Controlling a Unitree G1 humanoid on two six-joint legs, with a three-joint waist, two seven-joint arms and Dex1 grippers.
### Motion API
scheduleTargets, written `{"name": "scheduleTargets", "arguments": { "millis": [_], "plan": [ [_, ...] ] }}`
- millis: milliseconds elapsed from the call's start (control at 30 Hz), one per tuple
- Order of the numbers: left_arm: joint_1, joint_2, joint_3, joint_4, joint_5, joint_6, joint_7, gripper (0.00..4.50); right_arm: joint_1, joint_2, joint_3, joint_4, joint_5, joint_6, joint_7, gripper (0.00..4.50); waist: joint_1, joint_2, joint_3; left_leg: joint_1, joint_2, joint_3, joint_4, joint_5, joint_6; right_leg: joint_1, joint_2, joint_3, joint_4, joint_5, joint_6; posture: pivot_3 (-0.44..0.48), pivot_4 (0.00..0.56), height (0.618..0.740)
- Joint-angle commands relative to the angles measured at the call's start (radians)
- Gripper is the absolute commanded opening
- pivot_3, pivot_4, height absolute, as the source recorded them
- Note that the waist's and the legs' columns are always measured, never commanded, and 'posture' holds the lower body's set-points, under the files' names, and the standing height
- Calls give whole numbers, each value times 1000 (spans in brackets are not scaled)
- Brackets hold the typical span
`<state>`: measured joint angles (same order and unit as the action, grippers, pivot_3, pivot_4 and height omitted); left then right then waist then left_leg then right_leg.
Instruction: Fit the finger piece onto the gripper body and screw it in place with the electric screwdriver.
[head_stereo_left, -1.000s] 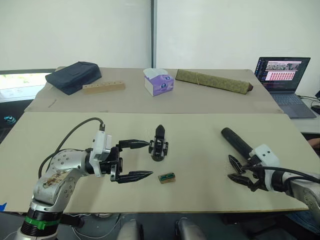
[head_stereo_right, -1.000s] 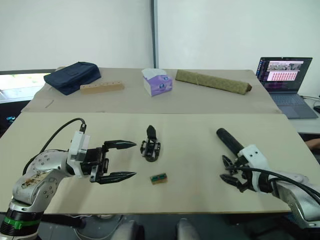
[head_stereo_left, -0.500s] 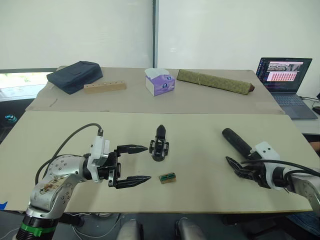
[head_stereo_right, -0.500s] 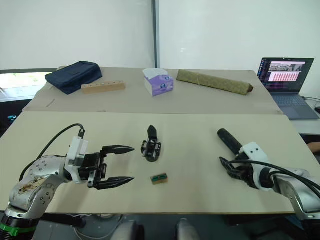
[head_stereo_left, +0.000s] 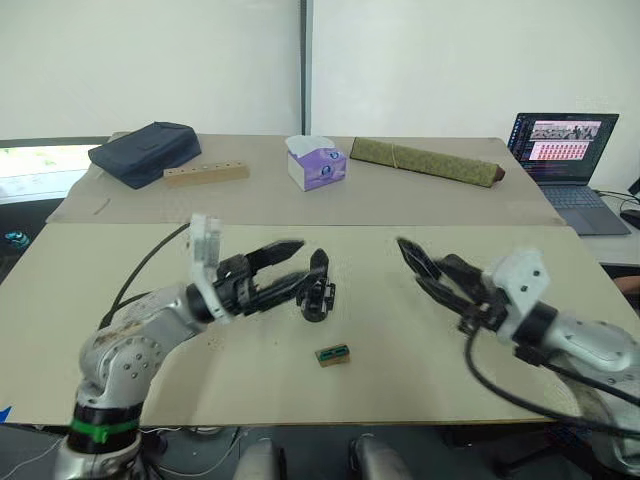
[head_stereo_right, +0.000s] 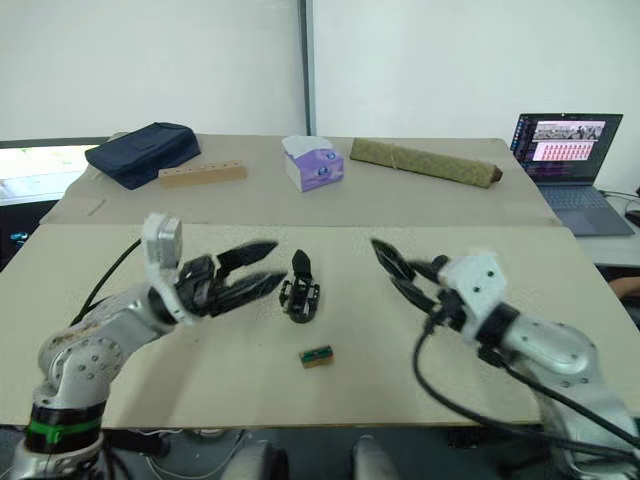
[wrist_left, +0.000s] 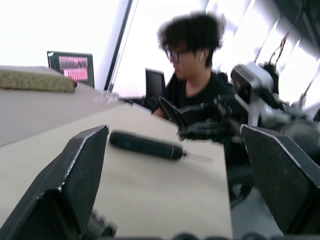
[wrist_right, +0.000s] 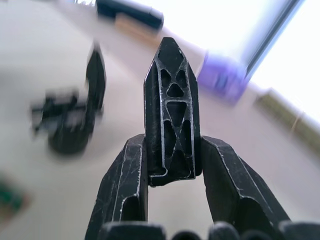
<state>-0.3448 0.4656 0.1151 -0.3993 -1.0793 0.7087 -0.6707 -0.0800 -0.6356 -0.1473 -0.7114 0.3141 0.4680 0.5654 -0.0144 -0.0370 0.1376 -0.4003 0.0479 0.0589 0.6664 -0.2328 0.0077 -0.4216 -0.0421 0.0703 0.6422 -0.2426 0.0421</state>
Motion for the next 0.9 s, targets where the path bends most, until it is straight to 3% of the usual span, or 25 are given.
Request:
{"name": "scheduleTargets", "arguments": {
  "millis": [33, 233, 533, 633, 700, 867, 900],
  "plan": [
    [-97, -115, -11, 18, -63, 33, 190, 4500, -96, 51, 157, -40, -221, -136, -128, 1121, 2, 0, 0, 0, -1, 0, 0, 0, 0, 0, 0, 0, 0, 2, -3, 0, 150, 740],
    [-172, -257, -7, 66, -65, 14, 313, 4500, -129, 109, 272, -20, -369, -202, -180, 1121, 4, 0, 0, -4, -2, -1, 1, 0, 0, -1, -1, 0, -2, 4, -7, 0, 150, 740],
    [-180, -308, -12, 77, -106, 47, 347, 4500, -130, 147, 280, -9, -418, -218, -179, 1121, 1, 0, 0, -4, -2, -2, 2, 0, 0, -1, -1, 0, -1, 5, -7, 0, 150, 740],
    [-172, -318, -14, 68, -106, 42, 358, 3572, -128, 159, 272, -6, -431, -218, -181, 1121, 1, 0, 0, -4, -3, -2, 2, 0, 0, -1, -1, 0, -1, 5, -7, 0, 150, 740],
    [-168, -322, -16, 65, -105, 40, 363, 2718, -129, 164, 269, -4, -437, -219, -182, 1121, 1, 0, 0, -4, -3, -2, 3, 0, 0, 0, -1, 0, -1, 5, -7, 0, 150, 740],
    [-160, -338, -18, 66, -113, 43, 388, 73, -140, 176, 266, 5, -446, -222, -184, 1121, 1, 0, 0, -4, -3, -2, 2, 0, 0, -1, -1, 0, -1, 5, -7, 0, 150, 740],
    [-159, -341, -19, 65, -115, 43, 390, 0, -141, 178, 266, 6, -449, -225, -183, 1121, 1, 0, 0, -4, -3, -2, 3, 0, 0, -1, -1, 0, -1, 5, -7, 0, 150, 740]
  ]
}}
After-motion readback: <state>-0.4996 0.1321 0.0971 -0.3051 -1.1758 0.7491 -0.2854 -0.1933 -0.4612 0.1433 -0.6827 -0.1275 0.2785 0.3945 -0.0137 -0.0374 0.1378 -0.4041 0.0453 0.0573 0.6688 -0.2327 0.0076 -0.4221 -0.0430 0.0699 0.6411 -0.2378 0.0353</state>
